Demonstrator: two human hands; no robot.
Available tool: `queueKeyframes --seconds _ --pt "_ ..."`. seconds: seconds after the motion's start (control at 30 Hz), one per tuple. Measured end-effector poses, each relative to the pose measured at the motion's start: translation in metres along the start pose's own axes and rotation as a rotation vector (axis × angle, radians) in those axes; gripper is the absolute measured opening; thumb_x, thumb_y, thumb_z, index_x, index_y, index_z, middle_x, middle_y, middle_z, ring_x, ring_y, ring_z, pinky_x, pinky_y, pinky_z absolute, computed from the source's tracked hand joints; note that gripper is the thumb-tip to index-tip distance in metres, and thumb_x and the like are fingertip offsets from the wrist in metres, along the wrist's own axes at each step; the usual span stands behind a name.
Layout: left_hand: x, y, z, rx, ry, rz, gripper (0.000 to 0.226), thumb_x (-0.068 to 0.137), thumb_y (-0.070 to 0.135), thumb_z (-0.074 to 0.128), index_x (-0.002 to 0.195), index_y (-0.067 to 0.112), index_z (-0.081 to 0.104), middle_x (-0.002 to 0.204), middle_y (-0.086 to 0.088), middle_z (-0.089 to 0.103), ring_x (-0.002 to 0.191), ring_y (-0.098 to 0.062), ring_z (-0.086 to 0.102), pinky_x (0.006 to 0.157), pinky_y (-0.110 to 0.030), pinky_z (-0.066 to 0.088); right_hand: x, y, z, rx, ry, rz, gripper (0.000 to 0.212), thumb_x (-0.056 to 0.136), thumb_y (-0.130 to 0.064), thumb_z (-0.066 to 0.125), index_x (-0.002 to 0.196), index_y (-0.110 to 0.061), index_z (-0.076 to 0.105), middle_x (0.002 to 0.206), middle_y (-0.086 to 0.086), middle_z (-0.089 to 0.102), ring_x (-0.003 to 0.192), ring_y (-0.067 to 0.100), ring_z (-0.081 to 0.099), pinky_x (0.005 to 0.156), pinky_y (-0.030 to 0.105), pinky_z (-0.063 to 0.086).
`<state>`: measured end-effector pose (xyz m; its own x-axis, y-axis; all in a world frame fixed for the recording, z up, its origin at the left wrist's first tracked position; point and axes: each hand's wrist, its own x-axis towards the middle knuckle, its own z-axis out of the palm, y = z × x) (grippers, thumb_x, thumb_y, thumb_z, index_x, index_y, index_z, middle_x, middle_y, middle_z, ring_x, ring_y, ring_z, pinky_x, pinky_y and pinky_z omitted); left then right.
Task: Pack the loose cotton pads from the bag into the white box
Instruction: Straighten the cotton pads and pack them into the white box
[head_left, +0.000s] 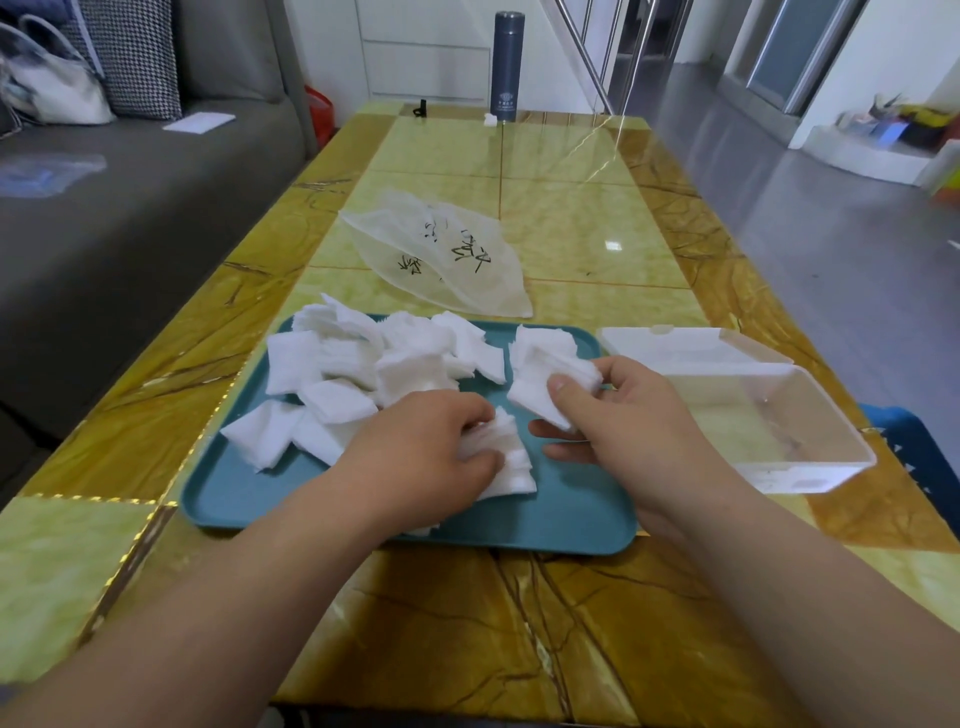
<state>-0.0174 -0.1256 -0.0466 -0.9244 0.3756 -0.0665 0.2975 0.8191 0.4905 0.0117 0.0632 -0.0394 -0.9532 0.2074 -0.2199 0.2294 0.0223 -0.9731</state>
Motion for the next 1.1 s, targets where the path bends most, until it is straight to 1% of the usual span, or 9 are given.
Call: queueKeyframes --seconds 0.23,0.33,0.4,0.47,0.53,0.63,0.77,0.93,1.1 --pt "0.004 -0.005 -0.001 -0.195 0.224 -0.062 0.019 0.093 0.030 0.060 0.076 0.023 0.063 0.069 0.007 0.061 0.073 -0.011 0.059 0.067 -0.034 0.050 0.000 0.000 -0.001 -0.006 0.040 -0.017 0.010 0.100 -0.020 0.068 0.108 -0.015 0.067 0.098 0.002 0.081 0.088 0.016 0.079 0.079 0.037 0.064" --pt "0.002 0.000 -0.011 -0.297 0.374 -0.051 0.013 0.097 0.024 0.057 0.089 0.023 0.067 0.088 0.009 0.068 0.086 -0.010 0.059 0.077 -0.033 0.050 0.002 0.000 -0.003 0.011 0.070 -0.017 0.008 0.100 -0.020 0.068 0.107 -0.016 0.066 0.099 0.003 0.080 0.089 0.015 0.079 0.079 0.036 0.064" --pt "-0.003 0.008 -0.018 -0.441 0.386 -0.029 0.022 0.099 0.018 0.055 0.102 0.033 0.070 0.103 0.017 0.068 0.095 0.002 0.058 0.078 -0.013 0.044 0.003 0.000 -0.004 0.021 0.073 -0.019 0.007 0.099 -0.019 0.069 0.105 -0.016 0.067 0.099 0.004 0.080 0.091 0.016 0.078 0.077 0.034 0.064" --pt "-0.008 0.012 -0.022 -0.575 0.312 0.028 0.030 0.100 0.013 0.055 0.110 0.036 0.071 0.103 0.017 0.071 0.093 0.000 0.062 0.074 -0.005 0.045 0.003 0.000 -0.004 0.029 0.054 -0.030 0.007 0.097 -0.016 0.071 0.103 -0.014 0.069 0.096 0.006 0.080 0.094 0.019 0.077 0.079 0.035 0.064" --pt "-0.012 0.011 -0.021 -0.673 0.201 0.090 0.033 0.098 0.011 0.063 0.117 0.037 0.072 0.103 0.012 0.074 0.091 -0.015 0.069 0.084 -0.023 0.058 0.001 -0.003 -0.004 0.058 -0.003 -0.042 0.008 0.094 -0.012 0.075 0.101 -0.010 0.072 0.094 0.011 0.080 0.095 0.026 0.077 0.085 0.041 0.064" --pt "-0.013 0.012 -0.021 -0.783 0.128 0.116 0.039 0.093 0.009 0.074 0.122 0.035 0.071 0.106 0.007 0.078 0.099 -0.027 0.073 0.093 -0.047 0.060 -0.004 -0.007 -0.004 0.120 -0.135 -0.034 0.014 0.091 -0.005 0.076 0.105 -0.004 0.074 0.098 0.019 0.080 0.099 0.038 0.076 0.086 0.042 0.064" --pt "-0.011 0.013 -0.024 -0.829 0.197 0.064 0.035 0.087 0.011 0.081 0.114 0.032 0.074 0.108 0.007 0.077 0.089 -0.022 0.077 0.085 -0.039 0.063 -0.007 -0.009 -0.005 0.127 -0.257 -0.045 0.019 0.097 -0.002 0.067 0.114 -0.004 0.075 0.105 0.020 0.079 0.104 0.036 0.076 0.089 0.039 0.063" --pt "-0.010 0.012 -0.024 -0.809 0.253 0.037 0.026 0.083 0.012 0.084 0.101 0.030 0.076 0.090 0.011 0.077 0.077 -0.012 0.072 0.071 -0.024 0.059 -0.006 -0.009 -0.006 0.047 -0.330 -0.097 0.024 0.105 -0.005 0.056 0.120 -0.009 0.075 0.108 0.017 0.079 0.109 0.033 0.075 0.097 0.044 0.060" --pt "-0.008 0.009 -0.022 -0.724 0.298 0.072 0.028 0.081 0.015 0.086 0.099 0.034 0.076 0.089 0.019 0.073 0.076 -0.010 0.067 0.076 -0.037 0.062 -0.007 -0.011 -0.008 -0.014 -0.366 -0.103 0.027 0.106 -0.004 0.052 0.118 -0.010 0.076 0.110 0.016 0.079 0.111 0.033 0.073 0.095 0.043 0.061"
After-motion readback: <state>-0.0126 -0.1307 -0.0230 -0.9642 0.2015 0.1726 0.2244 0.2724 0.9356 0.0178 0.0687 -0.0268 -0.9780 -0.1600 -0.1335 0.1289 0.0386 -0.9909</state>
